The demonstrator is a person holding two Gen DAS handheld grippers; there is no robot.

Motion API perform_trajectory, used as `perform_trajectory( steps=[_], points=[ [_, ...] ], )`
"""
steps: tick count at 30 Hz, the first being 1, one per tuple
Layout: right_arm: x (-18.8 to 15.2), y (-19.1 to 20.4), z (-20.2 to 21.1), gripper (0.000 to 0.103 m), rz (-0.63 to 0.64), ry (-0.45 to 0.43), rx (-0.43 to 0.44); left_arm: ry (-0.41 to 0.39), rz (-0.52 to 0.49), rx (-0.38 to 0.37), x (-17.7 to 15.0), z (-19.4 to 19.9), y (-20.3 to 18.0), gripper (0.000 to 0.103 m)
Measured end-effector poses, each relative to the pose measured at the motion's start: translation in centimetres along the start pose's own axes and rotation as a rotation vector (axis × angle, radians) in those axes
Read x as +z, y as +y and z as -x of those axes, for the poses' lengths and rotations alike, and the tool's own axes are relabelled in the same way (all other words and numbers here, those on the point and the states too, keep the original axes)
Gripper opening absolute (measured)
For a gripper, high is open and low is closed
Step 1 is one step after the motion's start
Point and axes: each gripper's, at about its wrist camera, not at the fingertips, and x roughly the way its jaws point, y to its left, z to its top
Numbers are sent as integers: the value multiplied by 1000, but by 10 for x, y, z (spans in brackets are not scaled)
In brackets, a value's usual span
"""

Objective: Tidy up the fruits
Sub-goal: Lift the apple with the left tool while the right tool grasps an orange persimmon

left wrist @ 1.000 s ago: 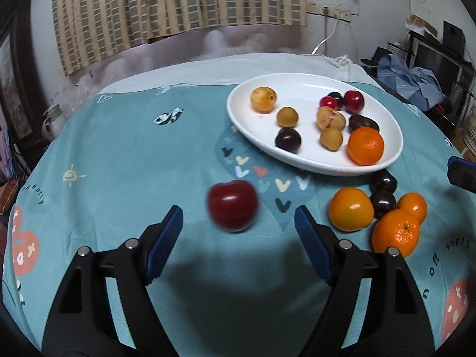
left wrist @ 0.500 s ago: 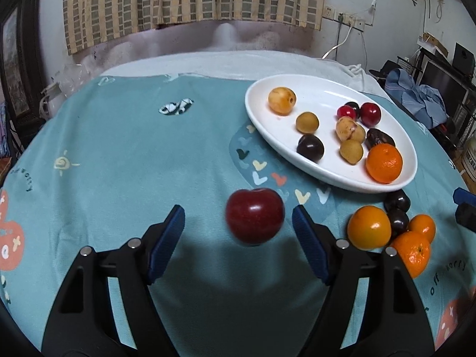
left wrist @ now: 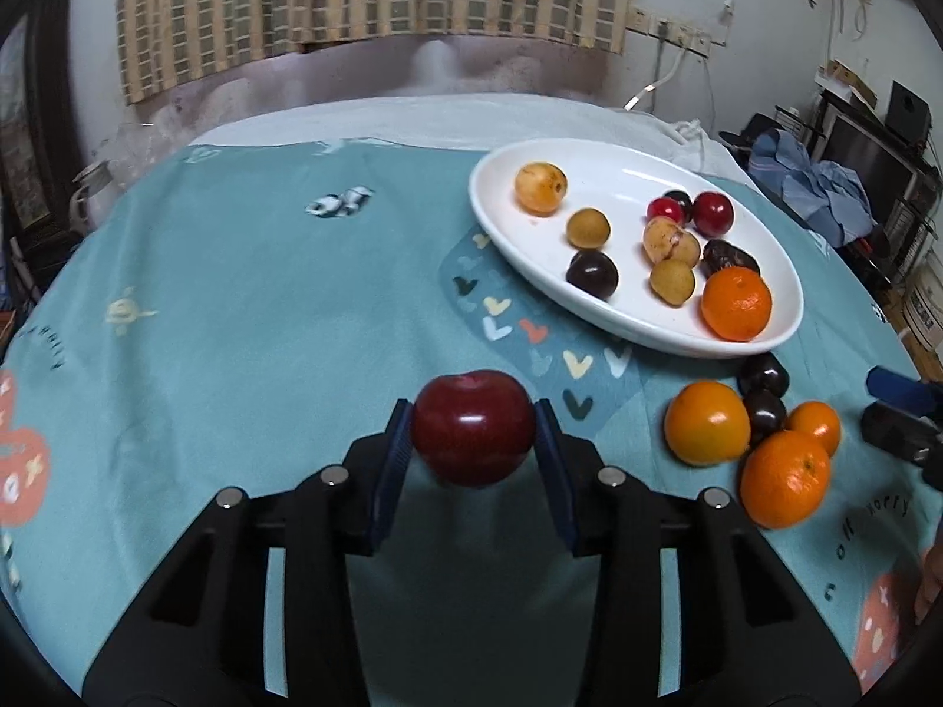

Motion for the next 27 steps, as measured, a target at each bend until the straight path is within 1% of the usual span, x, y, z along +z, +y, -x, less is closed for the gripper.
perform_trajectory(
  steps=[2,4,6,10,12,14,15,16,18,20,21,22,24,27],
  points=[
    [-3,1,-4,71,14,27,-12,-27,9,-12,-5,16,0,42],
    [-5,1,-8,71,26,44,-23,-35,5,-31,-12,27,-2,42],
    [-7,2,-12,71,41,52,-36,-21,-14,-44,-22,31,-7,42],
    [-9,-2,-20,71,51,59,-81,2,-49,-60,-25,28,-18,42],
    [-9,-6,-21,71,58,47,-150,9,-60,-68,-26,27,-20,42],
    [-7,-9,-15,70,74,1,-220,4,-65,-71,-26,28,-21,42],
    [-6,-9,-12,70,73,-13,-217,3,-64,-73,-25,28,-21,42],
    [-6,-8,-10,70,74,-21,-182,2,-62,-75,-25,28,-21,42],
    [-7,-1,-12,68,103,-13,-153,6,-60,-76,-26,28,-21,42],
    [-8,3,-20,63,130,7,-155,16,-67,-73,-27,25,-22,42],
    [-8,1,-23,56,119,16,-136,19,-69,-72,-27,24,-22,42],
    [-6,-2,-26,52,103,24,-116,23,-75,-70,-28,23,-24,42],
    [-5,-3,-28,49,86,28,-96,30,-82,-69,-28,21,-25,42],
    [-4,1,-31,48,93,30,-78,43,-97,-66,-30,17,-28,42]
  ],
)
